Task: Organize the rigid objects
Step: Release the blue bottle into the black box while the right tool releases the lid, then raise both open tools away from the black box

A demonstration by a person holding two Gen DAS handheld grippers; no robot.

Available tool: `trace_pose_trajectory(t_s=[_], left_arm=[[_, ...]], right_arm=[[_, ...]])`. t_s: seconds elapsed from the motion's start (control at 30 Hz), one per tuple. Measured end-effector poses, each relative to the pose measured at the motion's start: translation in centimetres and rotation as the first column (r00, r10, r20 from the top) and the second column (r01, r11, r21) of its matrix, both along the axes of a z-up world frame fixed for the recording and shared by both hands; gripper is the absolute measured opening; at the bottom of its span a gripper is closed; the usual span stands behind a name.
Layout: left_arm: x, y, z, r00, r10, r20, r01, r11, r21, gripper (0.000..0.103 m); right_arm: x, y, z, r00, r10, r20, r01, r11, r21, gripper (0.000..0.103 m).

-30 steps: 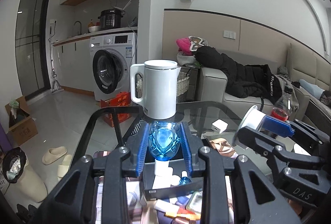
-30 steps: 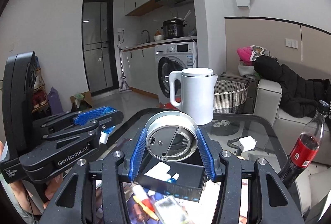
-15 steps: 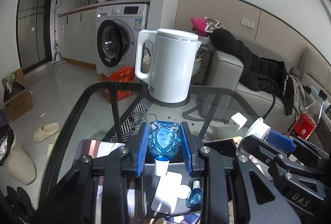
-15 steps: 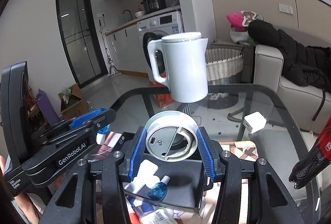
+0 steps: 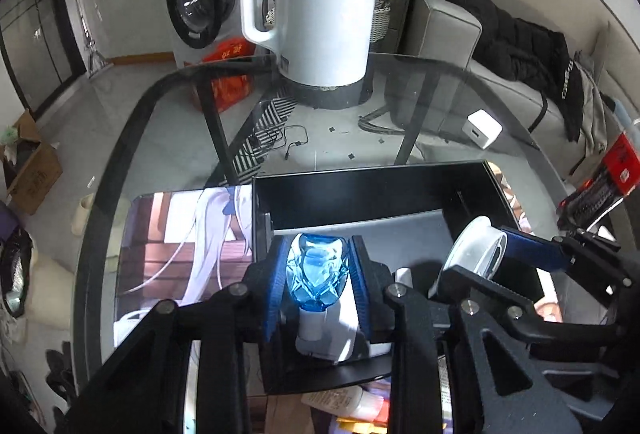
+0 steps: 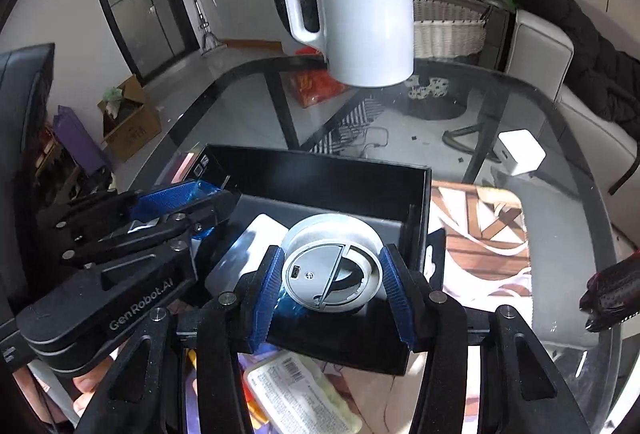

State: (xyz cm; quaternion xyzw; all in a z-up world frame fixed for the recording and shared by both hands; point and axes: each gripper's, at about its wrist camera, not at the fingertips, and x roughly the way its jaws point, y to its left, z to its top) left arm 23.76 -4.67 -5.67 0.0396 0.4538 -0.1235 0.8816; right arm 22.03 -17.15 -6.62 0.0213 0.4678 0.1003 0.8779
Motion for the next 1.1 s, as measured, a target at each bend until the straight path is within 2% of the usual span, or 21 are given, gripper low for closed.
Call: trace_pose_trajectory(t_s=[0.13,0.2,0.3,0.37,0.47,0.7,0.9,0.97,1.1], left_arm=[[-0.6,-0.3,0.1,0.998,-0.042,-0.052,0.044,0.998,0.049,0.029],[-0.9,-0.6,0.2,0.996,-0.058,-0.063,0.062,0.996,0.070,0.029],[-1.2,-0.7,0.2,0.997,-0.060,-0.056,0.065,0.994,0.089,0.029],[-1.3,-0.6,0.2,0.996,-0.065,-0.057,0.069,0.994,0.080,0.034],[-1.3,-0.3,0.3,0.996,-0.062,-0.058,0.065,0.996,0.053,0.039],[-1.5,-0.2,0.5,0.996,-0.067,-0.050,0.069,0.997,0.041,0.042],[-3.0,0.1,1.6,0.997,-0.067,-0.024,0.068,0.997,0.039,0.047],[-3.8,0.3,2.3,0.998,-0.061,-0.004,0.062,0.997,0.040,0.053],[-5.5,0.7,2.8,0.998,-0.057,-0.013,0.058,0.997,0.045,0.053]], right_arm=[[-0.1,0.0,0.1,0.996,0.019,-0.082,-0.019,1.000,-0.006,0.050],[0.3,-0.5,-0.6,0.985,0.028,-0.173,-0.017,0.998,0.065,0.050],[0.1,-0.3,-0.5,0.988,0.035,-0.153,-0.032,0.999,0.023,0.050],[0.1,-0.2,-0.4,0.989,0.036,-0.146,-0.035,0.999,0.013,0.051],[0.2,-0.7,-0.3,0.988,0.041,-0.150,-0.035,0.998,0.043,0.051],[-0.1,-0.9,-0.2,0.988,0.049,-0.149,-0.037,0.996,0.080,0.053],[-1.8,-0.6,1.5,0.996,0.054,-0.074,-0.051,0.998,0.049,0.059],[-2.5,-0.6,2.1,0.997,0.061,-0.053,-0.058,0.997,0.050,0.062],[-4.0,-0.7,3.1,0.997,0.079,-0.028,-0.077,0.996,0.054,0.062]])
